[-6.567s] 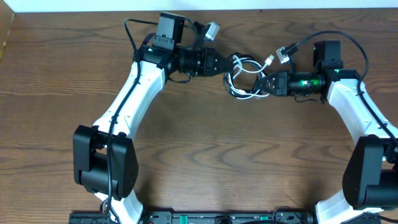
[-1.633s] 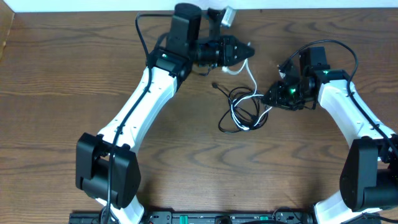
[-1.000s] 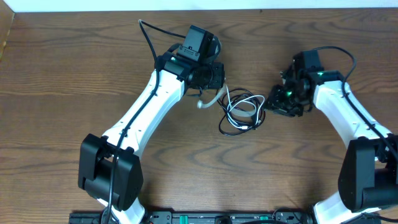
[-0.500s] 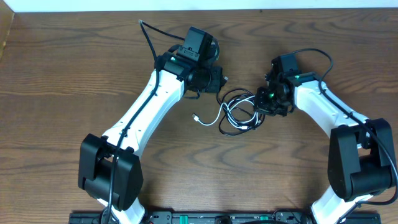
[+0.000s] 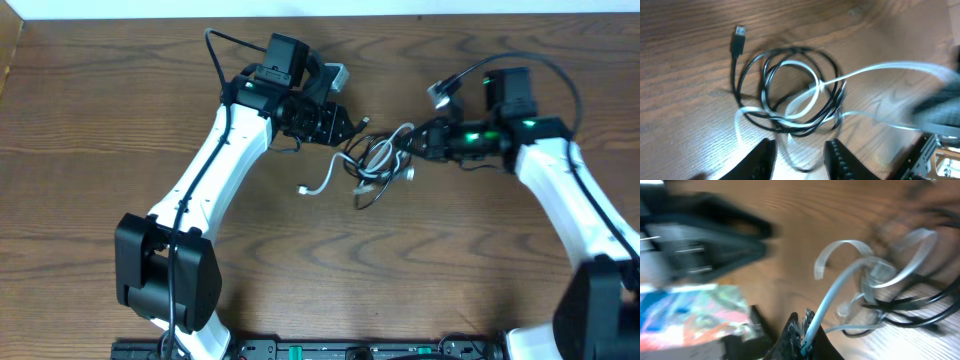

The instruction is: Untangle cables

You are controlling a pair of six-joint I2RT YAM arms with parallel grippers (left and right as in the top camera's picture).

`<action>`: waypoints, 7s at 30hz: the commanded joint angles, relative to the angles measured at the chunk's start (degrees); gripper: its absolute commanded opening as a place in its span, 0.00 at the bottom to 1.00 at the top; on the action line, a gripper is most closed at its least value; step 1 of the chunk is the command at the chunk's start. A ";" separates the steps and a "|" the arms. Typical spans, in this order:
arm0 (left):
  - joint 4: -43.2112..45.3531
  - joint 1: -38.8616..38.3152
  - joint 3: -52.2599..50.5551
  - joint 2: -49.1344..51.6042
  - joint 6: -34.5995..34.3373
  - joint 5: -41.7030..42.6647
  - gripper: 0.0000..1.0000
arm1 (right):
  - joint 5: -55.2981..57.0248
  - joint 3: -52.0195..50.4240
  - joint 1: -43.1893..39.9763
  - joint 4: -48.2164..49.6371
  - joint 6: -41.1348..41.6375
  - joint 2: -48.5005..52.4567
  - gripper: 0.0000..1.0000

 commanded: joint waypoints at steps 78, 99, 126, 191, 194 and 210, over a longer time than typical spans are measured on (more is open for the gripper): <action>16.98 -7.15 0.04 4.35 -3.85 1.09 0.07 | 25.07 1.18 -4.52 -4.68 10.40 -3.61 0.04; 9.29 -7.15 0.04 -8.02 -3.87 1.01 0.07 | 24.55 1.18 -4.59 -9.62 -0.94 -3.61 0.66; 16.50 -7.15 0.13 -10.27 -8.39 1.03 0.07 | 33.42 1.16 9.55 0.48 21.64 5.42 0.49; 51.23 28.48 15.76 -32.15 -33.48 -3.41 0.07 | 47.36 -0.92 -14.21 -6.16 1.86 17.79 0.05; 51.25 28.48 17.14 -33.31 -33.70 -3.15 0.07 | 46.88 -0.92 -14.05 -5.60 0.48 18.80 0.11; 51.52 23.28 17.20 -28.89 -39.45 6.78 0.08 | 6.95 2.73 -6.27 -2.05 -15.87 1.05 0.91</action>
